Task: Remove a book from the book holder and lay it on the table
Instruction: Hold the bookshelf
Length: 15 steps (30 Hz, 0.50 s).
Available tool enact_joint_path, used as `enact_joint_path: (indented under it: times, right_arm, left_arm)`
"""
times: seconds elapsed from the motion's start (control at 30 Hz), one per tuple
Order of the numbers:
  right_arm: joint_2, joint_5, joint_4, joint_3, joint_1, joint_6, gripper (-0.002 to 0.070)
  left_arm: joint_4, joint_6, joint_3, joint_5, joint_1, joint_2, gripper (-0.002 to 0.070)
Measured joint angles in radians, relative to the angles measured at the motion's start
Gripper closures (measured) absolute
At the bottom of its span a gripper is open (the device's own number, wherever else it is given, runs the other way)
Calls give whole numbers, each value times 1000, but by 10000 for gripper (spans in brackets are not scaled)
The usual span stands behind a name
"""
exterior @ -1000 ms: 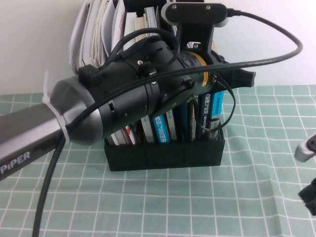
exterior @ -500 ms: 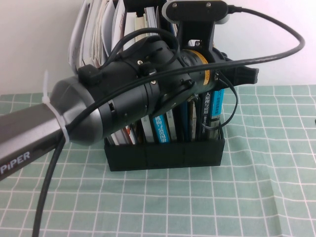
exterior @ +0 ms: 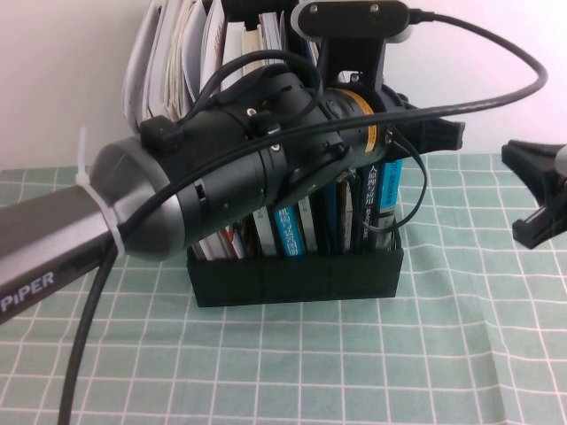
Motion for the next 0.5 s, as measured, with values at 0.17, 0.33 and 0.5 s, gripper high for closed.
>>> enact_joint_path:
  times: [0.17,0.33,0.5]
  right_arm:
    - [28,-87,-164,0,0,59,664]
    - [100,-256,-211,0,26,102,509]
    - [189,-281,-84,0,88,77,295]
  left_arm:
    - [2,0,0,15,0,0,678]
    - [2,0,0,64,0,0,678]
    - [2,-2,0,109,0,0,678]
